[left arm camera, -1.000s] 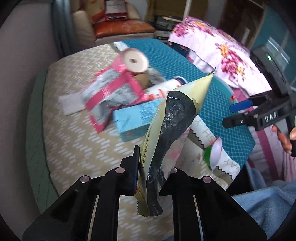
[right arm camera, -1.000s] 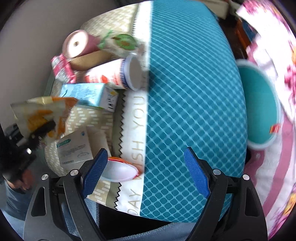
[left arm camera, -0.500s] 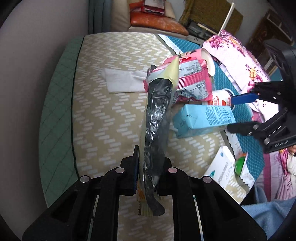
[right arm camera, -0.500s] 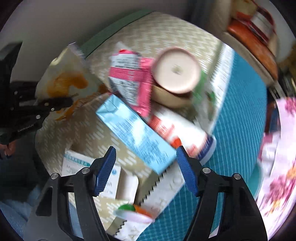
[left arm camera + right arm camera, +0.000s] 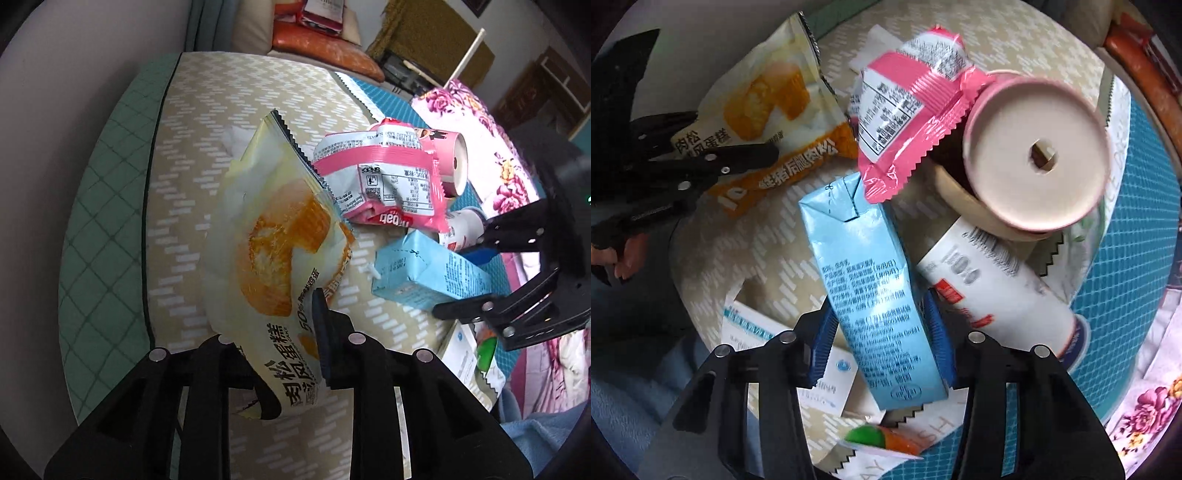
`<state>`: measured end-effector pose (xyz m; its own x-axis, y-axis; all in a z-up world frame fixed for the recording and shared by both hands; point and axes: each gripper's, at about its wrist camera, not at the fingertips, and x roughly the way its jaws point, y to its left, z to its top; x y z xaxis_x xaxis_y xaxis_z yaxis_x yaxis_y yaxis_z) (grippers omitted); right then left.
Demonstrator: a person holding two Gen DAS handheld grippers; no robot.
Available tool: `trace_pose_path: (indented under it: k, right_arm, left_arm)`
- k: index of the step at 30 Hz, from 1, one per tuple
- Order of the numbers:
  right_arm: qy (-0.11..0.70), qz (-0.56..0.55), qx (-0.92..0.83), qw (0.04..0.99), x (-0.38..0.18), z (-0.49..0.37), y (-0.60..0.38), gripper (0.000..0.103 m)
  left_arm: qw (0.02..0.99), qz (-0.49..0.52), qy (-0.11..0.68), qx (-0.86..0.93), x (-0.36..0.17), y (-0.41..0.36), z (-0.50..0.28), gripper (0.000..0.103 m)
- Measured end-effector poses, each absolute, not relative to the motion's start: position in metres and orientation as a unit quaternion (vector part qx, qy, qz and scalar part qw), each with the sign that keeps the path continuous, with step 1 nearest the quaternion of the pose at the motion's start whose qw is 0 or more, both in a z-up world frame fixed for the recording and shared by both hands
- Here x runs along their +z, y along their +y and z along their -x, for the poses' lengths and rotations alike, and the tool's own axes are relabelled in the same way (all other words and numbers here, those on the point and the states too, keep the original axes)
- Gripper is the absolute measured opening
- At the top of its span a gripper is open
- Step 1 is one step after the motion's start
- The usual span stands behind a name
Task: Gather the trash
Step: 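Grasp the blue milk carton with the right tool while the left tool holds the foil bag, then carry the milk carton and foil bag over the teal bin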
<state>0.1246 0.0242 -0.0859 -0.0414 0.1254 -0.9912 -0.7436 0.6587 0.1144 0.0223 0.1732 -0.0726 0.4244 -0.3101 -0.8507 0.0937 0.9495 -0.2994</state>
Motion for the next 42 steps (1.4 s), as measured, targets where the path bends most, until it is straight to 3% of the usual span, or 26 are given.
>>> trace_pose_path:
  k: [13, 25, 32, 42]
  right_arm:
    - [0.617, 0.105, 0.341, 0.701, -0.032, -0.115, 0.0, 0.041]
    - [0.562, -0.029, 0.292, 0.773, 0.021, -0.105, -0.099, 0.041]
    - [0.545, -0.109, 0.234, 0.798, 0.02, -0.098, -0.171, 0.041]
    - [0.514, -0.176, 0.165, 0.824, 0.019, -0.082, -0.269, 0.041]
  left_arm:
    - [0.855, 0.111, 0.497, -0.1, -0.047, 0.169, 0.0, 0.02]
    - [0.879, 0.082, 0.454, -0.116, 0.012, 0.141, 0.016, 0.02]
    - [0.883, 0.059, 0.438, -0.157, 0.039, 0.088, 0.004, 0.02]
    - [0.86, 0.012, 0.453, -0.234, 0.035, -0.025, -0.036, 0.02]
